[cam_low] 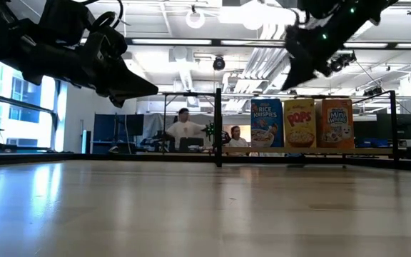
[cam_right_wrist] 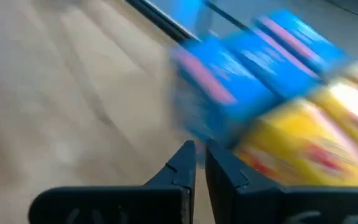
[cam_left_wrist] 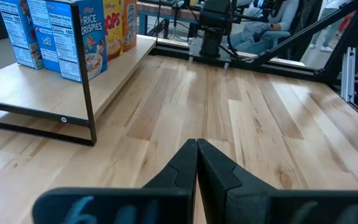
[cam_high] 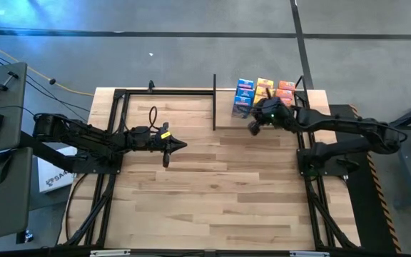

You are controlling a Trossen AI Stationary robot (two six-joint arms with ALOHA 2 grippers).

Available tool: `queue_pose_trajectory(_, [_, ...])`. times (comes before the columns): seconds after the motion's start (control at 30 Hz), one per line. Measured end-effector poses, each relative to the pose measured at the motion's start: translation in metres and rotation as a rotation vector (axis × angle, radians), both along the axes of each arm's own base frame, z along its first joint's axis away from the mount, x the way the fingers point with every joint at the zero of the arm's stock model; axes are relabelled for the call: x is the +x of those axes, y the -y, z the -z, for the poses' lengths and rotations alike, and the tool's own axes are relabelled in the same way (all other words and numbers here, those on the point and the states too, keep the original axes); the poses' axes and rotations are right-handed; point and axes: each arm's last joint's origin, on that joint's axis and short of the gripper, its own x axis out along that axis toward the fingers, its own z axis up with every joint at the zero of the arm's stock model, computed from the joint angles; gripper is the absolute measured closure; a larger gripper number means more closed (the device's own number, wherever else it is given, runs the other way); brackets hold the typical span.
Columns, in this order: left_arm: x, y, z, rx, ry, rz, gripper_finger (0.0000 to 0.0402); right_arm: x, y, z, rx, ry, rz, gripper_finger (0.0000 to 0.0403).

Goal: Stack cereal on shelf
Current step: Adjust the blue cereal box

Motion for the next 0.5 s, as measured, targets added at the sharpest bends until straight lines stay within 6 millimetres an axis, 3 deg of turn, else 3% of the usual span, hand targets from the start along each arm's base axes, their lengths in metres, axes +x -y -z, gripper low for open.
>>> queue_pose_trajectory(0.1, [0.000,0.000,0.000,0.000,0.000,0.000,0.0399,0.017,-0.007,-0.003,-0.014,0.104,-0.082,0.0387])
queue_pose_trajectory(0.27, [0.000,0.000,0.000,0.001,0.000,0.000,0.0399,0.049,-0.003,0.009,-0.091,0.154,-0.134,0.0387])
queue_pose_trajectory(0.5, [0.000,0.000,0.000,0.008,-0.002,0.002,0.0399,0.069,0.015,0.034,-0.138,-0.002,-0.018,0.0387])
